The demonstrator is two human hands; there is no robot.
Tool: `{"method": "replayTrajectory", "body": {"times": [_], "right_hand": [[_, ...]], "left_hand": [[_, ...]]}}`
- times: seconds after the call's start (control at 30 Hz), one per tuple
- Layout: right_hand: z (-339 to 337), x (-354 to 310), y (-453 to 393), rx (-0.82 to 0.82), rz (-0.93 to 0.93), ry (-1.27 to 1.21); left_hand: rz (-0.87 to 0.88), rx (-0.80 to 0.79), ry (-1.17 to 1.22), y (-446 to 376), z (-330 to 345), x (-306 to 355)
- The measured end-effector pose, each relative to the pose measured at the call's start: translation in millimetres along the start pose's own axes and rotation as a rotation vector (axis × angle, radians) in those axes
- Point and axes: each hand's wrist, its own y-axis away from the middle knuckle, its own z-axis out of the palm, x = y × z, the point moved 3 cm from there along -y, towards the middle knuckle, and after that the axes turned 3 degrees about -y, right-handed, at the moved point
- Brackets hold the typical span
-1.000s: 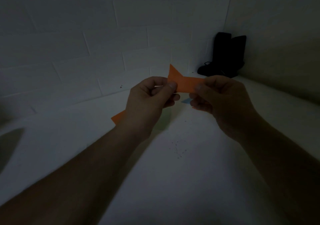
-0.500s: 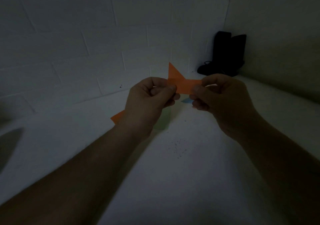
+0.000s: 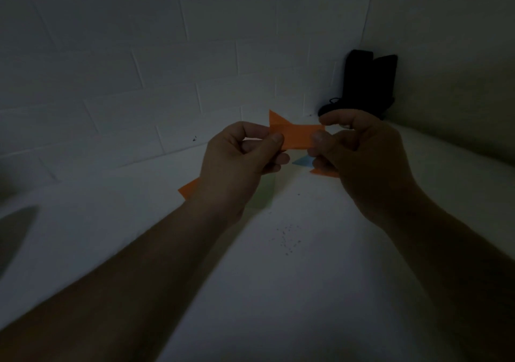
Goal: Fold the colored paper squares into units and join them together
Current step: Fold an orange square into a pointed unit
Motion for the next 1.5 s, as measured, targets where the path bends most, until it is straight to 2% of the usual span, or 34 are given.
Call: {"method": "replayTrajectory", "body": {"times": [0.13,0.2,0.33,0.5,0.83,1.3,1.5], "right_hand": [[2,5,-4,-0.056,0.188,-0.236],[2,6,-4,-0.073,0.242,-0.271],[4,5,-1,-0.147,0.250,-0.308],[0,10,-5,-0.053,0.254,-0.288],[-2,10,-6,0.002,0.275,-0.283],[3,10,-3,-0.054,0.377,-0.283],[1,15,-7,-0.028,0.435,-0.328]], "left_hand": [[0.004,0.009,0.032,-1,-2,0],[0.007,0.006,0.049,-2,-2,0],[0.011,-0.007,0.046,-1,-1,1],[0.009,0.004,0.004,-1,-1,1],[-0.107,0.028,0.074,-1,-3,2],[-0.173,-0.018,0.032,-3,-3,-1],[-0.231,-0.012,0.104,-3,-1,-1]]}}
